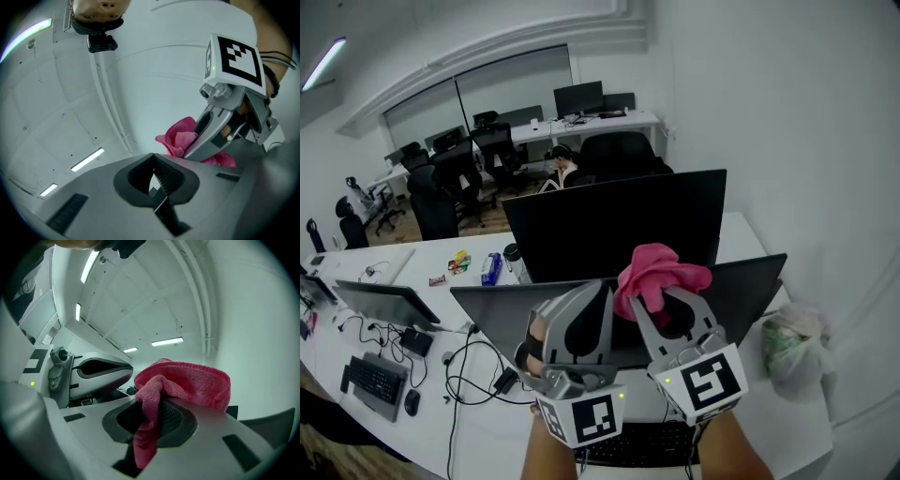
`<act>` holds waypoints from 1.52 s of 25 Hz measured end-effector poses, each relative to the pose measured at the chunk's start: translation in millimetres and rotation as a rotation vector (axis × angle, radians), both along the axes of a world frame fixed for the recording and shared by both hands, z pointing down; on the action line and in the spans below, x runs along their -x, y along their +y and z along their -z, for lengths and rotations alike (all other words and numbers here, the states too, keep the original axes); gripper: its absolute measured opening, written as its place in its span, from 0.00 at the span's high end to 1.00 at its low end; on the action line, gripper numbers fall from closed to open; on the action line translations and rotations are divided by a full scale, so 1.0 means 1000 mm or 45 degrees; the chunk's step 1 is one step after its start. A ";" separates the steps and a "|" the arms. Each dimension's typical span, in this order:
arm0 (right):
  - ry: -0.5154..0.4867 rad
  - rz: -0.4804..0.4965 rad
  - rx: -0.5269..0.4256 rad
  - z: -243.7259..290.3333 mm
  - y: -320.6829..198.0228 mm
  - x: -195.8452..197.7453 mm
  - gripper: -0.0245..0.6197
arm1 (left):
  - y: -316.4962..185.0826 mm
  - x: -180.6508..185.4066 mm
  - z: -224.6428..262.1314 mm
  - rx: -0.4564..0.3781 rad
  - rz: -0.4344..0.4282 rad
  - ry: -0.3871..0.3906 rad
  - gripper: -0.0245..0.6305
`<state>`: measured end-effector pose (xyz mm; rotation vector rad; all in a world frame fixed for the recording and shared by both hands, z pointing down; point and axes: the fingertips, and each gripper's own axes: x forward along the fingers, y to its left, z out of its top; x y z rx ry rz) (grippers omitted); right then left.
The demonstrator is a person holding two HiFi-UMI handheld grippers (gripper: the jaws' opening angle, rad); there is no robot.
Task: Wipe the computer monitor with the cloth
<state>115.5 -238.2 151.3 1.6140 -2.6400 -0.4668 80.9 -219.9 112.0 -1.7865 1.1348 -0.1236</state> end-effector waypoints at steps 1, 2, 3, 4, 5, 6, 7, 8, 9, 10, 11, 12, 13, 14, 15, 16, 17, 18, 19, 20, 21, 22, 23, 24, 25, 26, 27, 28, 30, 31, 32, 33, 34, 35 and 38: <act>-0.015 0.017 -0.039 0.006 0.007 0.001 0.86 | 0.003 0.000 0.002 -0.002 -0.001 -0.001 0.95; -0.029 0.031 -0.075 0.013 0.014 0.002 0.86 | 0.006 0.000 0.004 -0.005 0.001 -0.003 0.95; -0.041 0.042 -0.102 0.017 0.023 0.003 0.86 | 0.011 0.000 0.006 -0.007 0.003 -0.002 0.95; -0.049 0.051 -0.121 0.021 0.032 0.004 0.86 | 0.016 0.000 0.009 -0.009 0.002 0.002 0.95; -0.057 0.060 -0.136 0.025 0.041 0.005 0.86 | 0.022 -0.001 0.012 -0.010 -0.003 0.012 0.95; -0.064 0.068 -0.151 0.028 0.050 0.006 0.86 | 0.028 -0.001 0.016 -0.009 -0.014 0.026 0.95; -0.070 0.075 -0.167 0.032 0.059 0.007 0.86 | 0.035 -0.003 0.019 -0.005 -0.033 0.039 0.95; -0.074 0.081 -0.181 0.035 0.067 0.008 0.86 | 0.042 -0.005 0.022 0.002 -0.056 0.047 0.95; -0.078 0.086 -0.192 0.037 0.075 0.009 0.86 | 0.048 -0.008 0.024 0.009 -0.078 0.049 0.95; -0.084 0.092 -0.200 0.038 0.083 0.010 0.86 | 0.055 -0.010 0.026 0.012 -0.097 0.047 0.95; -0.090 0.099 -0.206 0.039 0.090 0.010 0.86 | 0.062 -0.012 0.027 0.011 -0.109 0.047 0.95; -0.091 0.107 -0.212 0.039 0.099 0.010 0.86 | 0.068 -0.012 0.029 0.010 -0.113 0.056 0.95; -0.085 0.112 -0.220 0.039 0.107 0.010 0.86 | 0.074 -0.011 0.031 0.013 -0.112 0.074 0.95; -0.073 0.114 -0.232 0.039 0.115 0.009 0.86 | 0.079 -0.008 0.034 0.023 -0.110 0.097 0.95; -0.055 0.113 -0.246 0.039 0.122 0.008 0.86 | 0.084 -0.007 0.037 0.036 -0.112 0.118 0.95; -0.036 0.108 -0.262 0.039 0.129 0.007 0.86 | 0.089 -0.006 0.039 0.045 -0.117 0.133 0.95; -0.025 0.102 -0.279 0.039 0.135 0.004 0.86 | 0.094 -0.006 0.040 0.046 -0.123 0.140 0.95; -0.023 0.096 -0.291 0.039 0.140 0.001 0.86 | 0.098 -0.008 0.040 0.041 -0.128 0.138 0.95; -0.025 0.091 -0.296 0.038 0.144 -0.002 0.86 | 0.102 -0.009 0.039 0.035 -0.131 0.133 0.95; -0.025 0.090 -0.298 0.038 0.147 -0.004 0.86 | 0.105 -0.010 0.039 0.034 -0.136 0.131 0.95; -0.022 0.092 -0.302 0.038 0.149 -0.005 0.86 | 0.108 -0.012 0.038 0.037 -0.143 0.137 0.95; -0.015 0.093 -0.307 0.037 0.152 -0.007 0.86 | 0.111 -0.013 0.038 0.038 -0.150 0.144 0.95; -0.010 0.094 -0.314 0.038 0.154 -0.008 0.86 | 0.114 -0.015 0.038 0.034 -0.155 0.147 0.95; -0.011 0.094 -0.319 0.038 0.156 -0.010 0.86 | 0.117 -0.018 0.039 0.029 -0.157 0.146 0.95; -0.014 0.095 -0.322 0.039 0.158 -0.011 0.86 | 0.120 -0.020 0.039 0.025 -0.159 0.143 0.95; -0.015 0.099 -0.323 0.039 0.160 -0.012 0.86 | 0.122 -0.021 0.038 0.023 -0.159 0.142 0.95; -0.011 0.104 -0.320 0.038 0.162 -0.012 0.86 | 0.125 -0.023 0.038 0.021 -0.157 0.144 0.95; -0.005 0.110 -0.318 0.038 0.164 -0.012 0.86 | 0.127 -0.023 0.038 0.019 -0.153 0.148 0.95; 0.000 0.123 -0.319 0.037 0.167 -0.012 0.86 | 0.130 -0.024 0.038 0.012 -0.139 0.153 0.95; -0.002 0.130 -0.321 0.037 0.168 -0.012 0.86 | 0.132 -0.025 0.038 0.009 -0.130 0.154 0.95; -0.005 0.138 -0.322 0.037 0.169 -0.014 0.86 | 0.134 -0.025 0.037 0.008 -0.119 0.153 0.95; -0.009 0.145 -0.321 0.036 0.170 -0.015 0.86 | 0.135 -0.025 0.036 0.008 -0.109 0.152 0.95; -0.014 0.150 -0.317 0.035 0.171 -0.015 0.86 | 0.137 -0.025 0.034 0.010 -0.100 0.149 0.95; -0.021 0.154 -0.312 0.033 0.172 -0.015 0.86 | 0.139 -0.025 0.032 0.013 -0.093 0.145 0.95; -0.024 0.162 -0.307 0.030 0.175 -0.012 0.86 | 0.141 -0.023 0.028 0.021 -0.088 0.142 0.95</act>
